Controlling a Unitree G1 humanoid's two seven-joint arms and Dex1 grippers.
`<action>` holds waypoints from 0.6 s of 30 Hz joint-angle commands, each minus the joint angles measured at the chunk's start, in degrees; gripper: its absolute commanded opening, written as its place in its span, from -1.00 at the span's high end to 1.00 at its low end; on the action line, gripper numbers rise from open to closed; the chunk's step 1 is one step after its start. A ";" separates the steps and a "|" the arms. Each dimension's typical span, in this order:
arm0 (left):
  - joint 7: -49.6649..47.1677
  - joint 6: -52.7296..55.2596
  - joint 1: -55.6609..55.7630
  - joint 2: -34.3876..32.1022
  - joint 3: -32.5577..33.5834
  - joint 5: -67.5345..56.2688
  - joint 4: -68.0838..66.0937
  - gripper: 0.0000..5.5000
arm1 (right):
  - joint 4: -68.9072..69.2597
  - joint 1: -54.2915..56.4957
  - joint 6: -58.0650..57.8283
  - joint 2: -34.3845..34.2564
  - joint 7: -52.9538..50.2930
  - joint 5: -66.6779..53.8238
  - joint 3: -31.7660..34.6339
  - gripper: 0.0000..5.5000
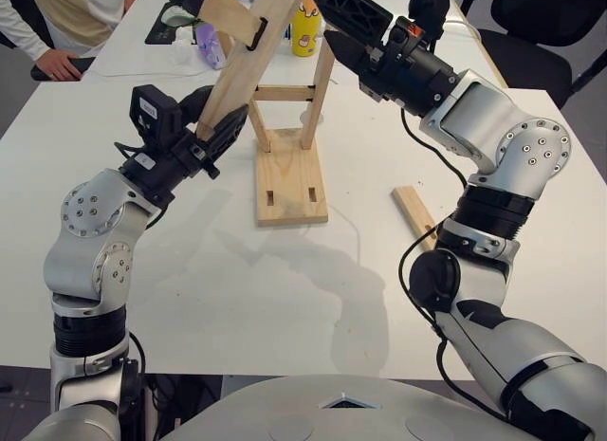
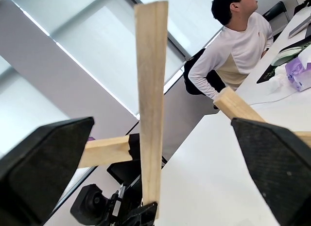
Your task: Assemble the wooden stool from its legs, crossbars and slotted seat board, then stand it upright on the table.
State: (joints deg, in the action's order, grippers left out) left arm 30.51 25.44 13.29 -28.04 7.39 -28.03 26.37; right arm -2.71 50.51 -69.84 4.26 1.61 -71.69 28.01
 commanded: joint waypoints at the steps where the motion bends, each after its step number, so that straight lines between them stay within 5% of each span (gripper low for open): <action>1: 1.87 0.57 0.79 -1.20 -2.23 0.17 1.18 0.22 | -0.76 2.34 1.78 0.71 -1.49 -2.43 -0.43 -0.96; 8: 3.78 -1.84 3.17 -1.13 -7.42 4.10 -0.94 0.22 | -1.95 3.53 4.03 0.85 -2.73 -5.39 -1.54 -0.96; 18: 5.50 -5.26 3.95 -1.44 -7.54 7.27 -5.12 0.22 | -2.56 3.26 6.17 2.56 -2.92 -6.59 -3.13 -0.40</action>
State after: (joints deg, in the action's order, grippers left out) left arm 35.80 20.55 16.47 -28.54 -0.74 -21.80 22.73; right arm -5.30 52.71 -64.21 5.91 -1.09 -77.11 25.43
